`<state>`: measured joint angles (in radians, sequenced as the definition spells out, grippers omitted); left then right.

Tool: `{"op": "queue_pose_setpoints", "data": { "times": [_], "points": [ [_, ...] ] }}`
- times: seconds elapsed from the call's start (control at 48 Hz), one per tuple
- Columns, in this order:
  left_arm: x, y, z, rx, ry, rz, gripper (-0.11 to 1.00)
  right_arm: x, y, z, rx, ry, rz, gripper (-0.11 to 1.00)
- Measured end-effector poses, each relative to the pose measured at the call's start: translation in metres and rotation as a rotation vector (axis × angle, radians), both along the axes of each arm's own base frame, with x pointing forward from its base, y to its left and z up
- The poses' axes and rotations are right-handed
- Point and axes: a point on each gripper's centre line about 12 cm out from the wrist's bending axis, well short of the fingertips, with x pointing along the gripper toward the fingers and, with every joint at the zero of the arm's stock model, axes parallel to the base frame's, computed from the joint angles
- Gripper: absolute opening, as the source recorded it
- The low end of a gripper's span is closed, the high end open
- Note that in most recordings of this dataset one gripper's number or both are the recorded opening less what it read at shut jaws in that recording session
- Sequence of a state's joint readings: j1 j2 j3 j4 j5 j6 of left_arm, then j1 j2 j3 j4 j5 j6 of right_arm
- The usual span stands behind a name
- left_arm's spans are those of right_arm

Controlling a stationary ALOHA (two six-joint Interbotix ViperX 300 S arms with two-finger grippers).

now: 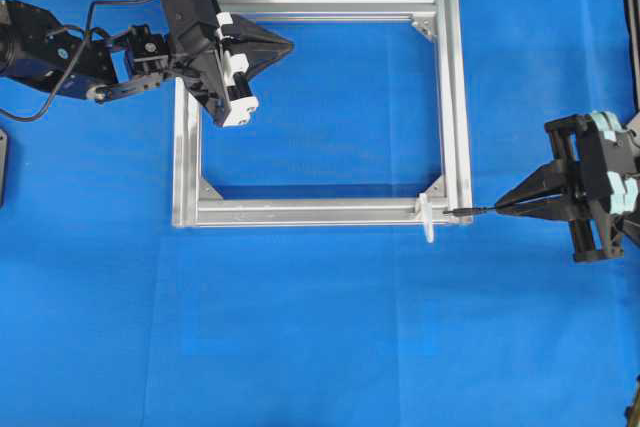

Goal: Insert the wire through the string loop located on the right side.
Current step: 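Align the USB plug with the white zip-tie loop on the frame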

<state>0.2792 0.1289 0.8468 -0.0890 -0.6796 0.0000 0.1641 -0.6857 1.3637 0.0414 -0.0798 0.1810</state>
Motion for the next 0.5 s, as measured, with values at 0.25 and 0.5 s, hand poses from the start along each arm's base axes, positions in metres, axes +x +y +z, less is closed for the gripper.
{"op": "queue_pose_setpoints", "data": {
  "times": [0.25,0.5],
  "points": [
    [0.0004,0.0001,0.0004,0.000,-0.001,0.000,0.00,0.0002,0.0003,0.0003,-0.001,-0.003,0.002,-0.04],
    [0.0000,0.0000,0.0006,0.000,-0.001,0.000,0.00,0.0000,0.0003,0.0001,-0.001,-0.005,0.002,-0.04]
  ]
}}
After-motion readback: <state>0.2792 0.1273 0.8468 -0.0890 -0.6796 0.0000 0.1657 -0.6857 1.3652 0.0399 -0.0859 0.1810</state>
